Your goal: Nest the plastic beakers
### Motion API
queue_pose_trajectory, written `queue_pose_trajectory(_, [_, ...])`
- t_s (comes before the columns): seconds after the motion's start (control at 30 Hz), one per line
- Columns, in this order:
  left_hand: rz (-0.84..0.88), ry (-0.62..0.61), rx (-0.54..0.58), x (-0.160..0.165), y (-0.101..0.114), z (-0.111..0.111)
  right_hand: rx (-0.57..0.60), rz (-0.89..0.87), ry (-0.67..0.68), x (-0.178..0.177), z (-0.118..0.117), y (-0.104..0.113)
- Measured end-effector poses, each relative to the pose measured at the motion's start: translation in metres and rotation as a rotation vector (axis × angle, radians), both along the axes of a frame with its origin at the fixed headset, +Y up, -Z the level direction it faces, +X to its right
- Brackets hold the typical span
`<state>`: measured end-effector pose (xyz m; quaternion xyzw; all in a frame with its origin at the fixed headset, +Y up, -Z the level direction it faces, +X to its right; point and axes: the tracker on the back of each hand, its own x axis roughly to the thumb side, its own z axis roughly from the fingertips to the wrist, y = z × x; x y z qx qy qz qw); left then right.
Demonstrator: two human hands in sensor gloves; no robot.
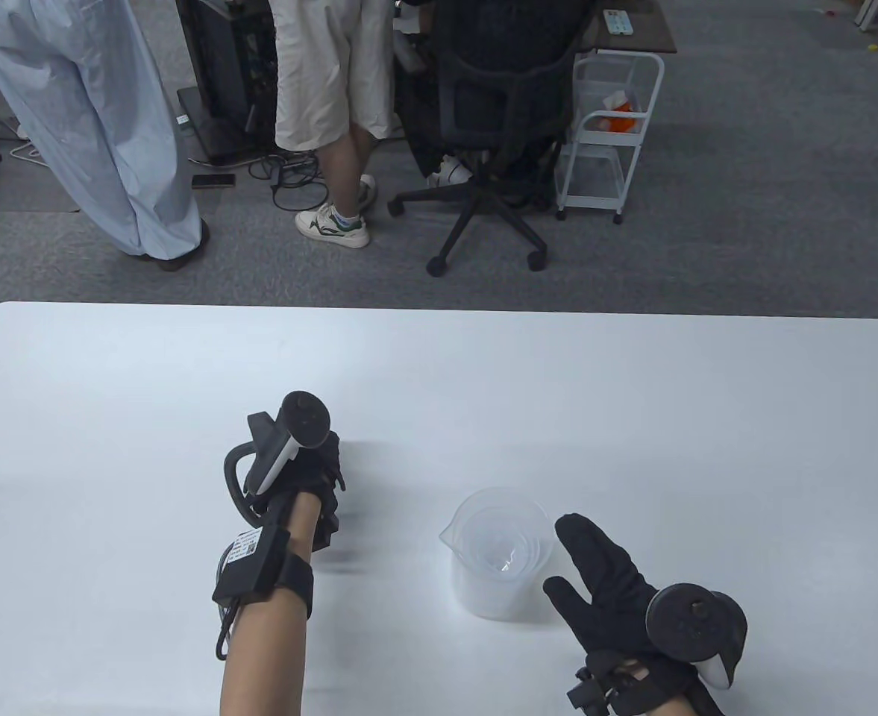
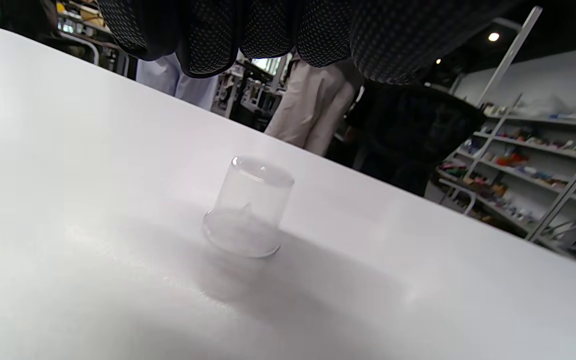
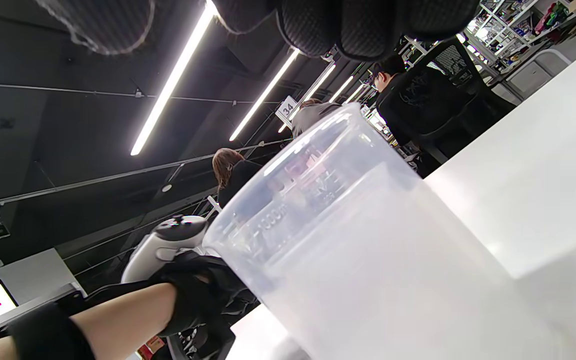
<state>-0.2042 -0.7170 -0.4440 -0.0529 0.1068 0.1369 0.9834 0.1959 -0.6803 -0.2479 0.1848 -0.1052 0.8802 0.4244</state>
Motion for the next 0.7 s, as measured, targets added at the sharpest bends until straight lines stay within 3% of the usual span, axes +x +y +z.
queue_pose_trajectory(0.33, [-0.075,0.016,-0.134,0.005,-0.047,-0.022,-0.013,0.006,-0.001,0.000,0.000,-0.001])
queue_pose_trajectory(0.7, [-0.106,0.029,-0.042,0.005,-0.046,-0.024,-0.016,0.010,-0.011,0.000,-0.001,-0.002])
